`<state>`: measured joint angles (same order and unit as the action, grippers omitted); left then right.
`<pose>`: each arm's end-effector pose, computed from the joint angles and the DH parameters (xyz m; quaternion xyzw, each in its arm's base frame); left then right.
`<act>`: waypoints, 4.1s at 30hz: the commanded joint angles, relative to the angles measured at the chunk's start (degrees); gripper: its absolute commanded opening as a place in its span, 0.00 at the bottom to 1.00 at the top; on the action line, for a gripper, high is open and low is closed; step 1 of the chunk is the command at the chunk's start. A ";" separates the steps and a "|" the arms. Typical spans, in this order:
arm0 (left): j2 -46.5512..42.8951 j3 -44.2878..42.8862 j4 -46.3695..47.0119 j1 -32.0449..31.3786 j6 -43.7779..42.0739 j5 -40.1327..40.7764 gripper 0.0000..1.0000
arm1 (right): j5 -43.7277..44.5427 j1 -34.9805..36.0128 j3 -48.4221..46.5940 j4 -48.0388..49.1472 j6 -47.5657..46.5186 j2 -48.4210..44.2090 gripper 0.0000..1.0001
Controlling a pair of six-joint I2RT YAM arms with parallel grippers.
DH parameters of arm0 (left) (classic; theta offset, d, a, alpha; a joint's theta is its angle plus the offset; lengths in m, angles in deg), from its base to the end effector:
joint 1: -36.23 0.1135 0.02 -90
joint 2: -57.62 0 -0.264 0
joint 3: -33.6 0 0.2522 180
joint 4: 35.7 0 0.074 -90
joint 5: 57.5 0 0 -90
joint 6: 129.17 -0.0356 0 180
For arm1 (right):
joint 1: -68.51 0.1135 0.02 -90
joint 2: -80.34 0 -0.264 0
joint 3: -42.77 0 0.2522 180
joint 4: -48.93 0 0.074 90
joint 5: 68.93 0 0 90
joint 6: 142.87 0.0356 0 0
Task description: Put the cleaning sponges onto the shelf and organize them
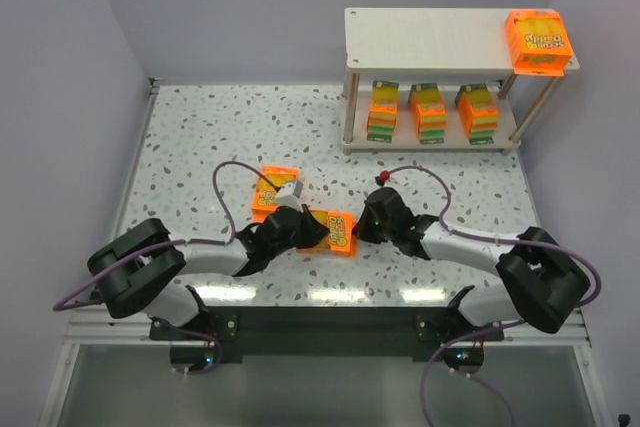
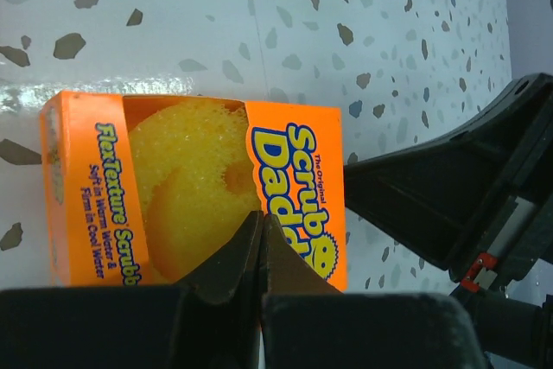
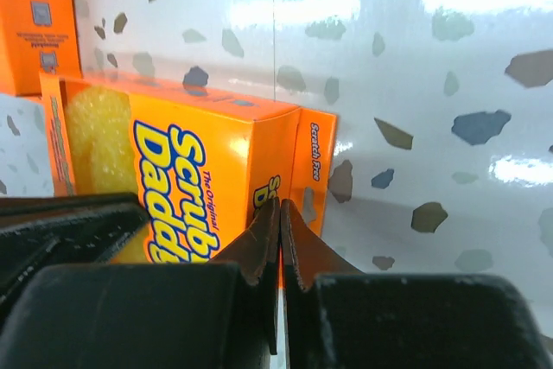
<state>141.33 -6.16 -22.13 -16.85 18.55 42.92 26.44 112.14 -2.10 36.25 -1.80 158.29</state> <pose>0.1653 -0.2093 0.1457 -0.0801 0.8616 -0.3628 0.3460 0.1851 0.1719 0.1556 0.0776 0.9223 0.2472 0.2868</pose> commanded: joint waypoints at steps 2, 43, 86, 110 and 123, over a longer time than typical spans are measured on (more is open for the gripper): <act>1.99 1.65 -2.72 -1.24 -2.78 -6.81 0.00 | 0.97 -0.66 -4.48 0.15 -3.52 -0.69 0.00; -7.84 -5.46 -21.16 -1.06 -14.91 1.09 0.00 | -21.53 -6.02 -2.20 2.35 -11.61 -3.23 0.00; -45.91 -11.80 -51.42 -0.97 -8.32 19.73 0.05 | 41.73 -16.74 -29.26 1.55 25.74 -25.41 0.00; -48.46 -12.06 -54.23 -0.97 -8.58 20.26 0.71 | 23.74 -41.78 -55.11 -13.21 37.08 2.03 0.00; -49.16 -11.62 -54.58 -0.97 -8.23 20.96 0.73 | 16.96 -43.11 -55.81 -13.21 40.25 3.52 0.00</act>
<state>92.58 -17.86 -76.16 -17.85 9.74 62.76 44.43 69.04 -55.41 23.92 37.00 161.98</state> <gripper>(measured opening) 0.728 0.025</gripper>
